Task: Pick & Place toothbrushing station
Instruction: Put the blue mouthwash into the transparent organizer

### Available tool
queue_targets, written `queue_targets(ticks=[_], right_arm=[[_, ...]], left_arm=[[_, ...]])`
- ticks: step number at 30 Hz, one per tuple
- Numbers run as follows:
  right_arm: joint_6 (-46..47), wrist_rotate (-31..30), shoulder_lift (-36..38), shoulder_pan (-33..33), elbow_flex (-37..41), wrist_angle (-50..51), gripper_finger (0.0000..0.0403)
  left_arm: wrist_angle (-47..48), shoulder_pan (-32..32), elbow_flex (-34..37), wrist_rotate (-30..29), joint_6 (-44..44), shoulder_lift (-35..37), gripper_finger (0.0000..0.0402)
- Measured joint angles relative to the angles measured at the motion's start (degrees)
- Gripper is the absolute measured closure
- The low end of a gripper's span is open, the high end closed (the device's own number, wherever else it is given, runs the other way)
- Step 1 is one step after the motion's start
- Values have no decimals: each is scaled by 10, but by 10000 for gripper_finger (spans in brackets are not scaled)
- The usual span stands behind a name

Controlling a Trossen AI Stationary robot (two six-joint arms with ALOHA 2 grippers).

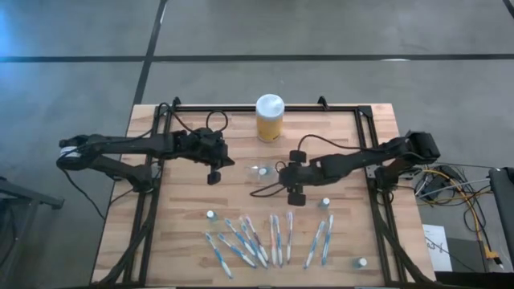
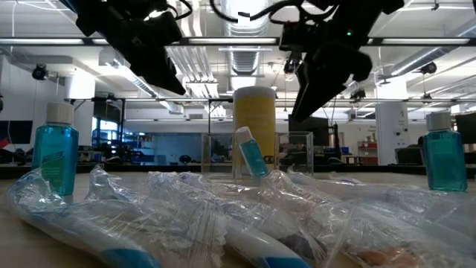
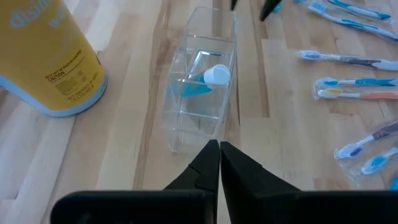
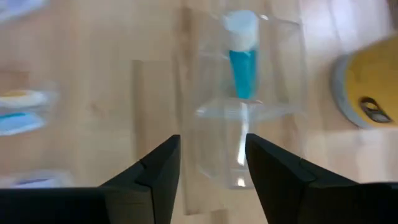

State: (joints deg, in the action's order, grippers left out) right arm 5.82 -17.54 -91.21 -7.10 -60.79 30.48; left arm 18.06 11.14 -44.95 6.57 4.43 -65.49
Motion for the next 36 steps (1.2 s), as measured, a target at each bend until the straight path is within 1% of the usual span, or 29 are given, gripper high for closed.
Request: queue_targets(ticks=[4,11,20,25,30,36], right_arm=[[0,-5,-3,8,1,4,228],[-2,27,-12,32,19,1,232],[-19,30,-34,35,17,-26,238],[-33,30,-37,38,20,-25,267],[-43,31,-37,41,20,-28,309],[-69,30,-37,42,20,-28,356]], left_arm=[[1,0,0,0,0,0,386],[0,0,0,3,2,0,389],[-7,-1,0,3,1,0,390],[-19,0,0,5,0,0,388],[-45,-4,0,34,-9,-6,391],[-86,-19,0,44,-12,-50,393]])
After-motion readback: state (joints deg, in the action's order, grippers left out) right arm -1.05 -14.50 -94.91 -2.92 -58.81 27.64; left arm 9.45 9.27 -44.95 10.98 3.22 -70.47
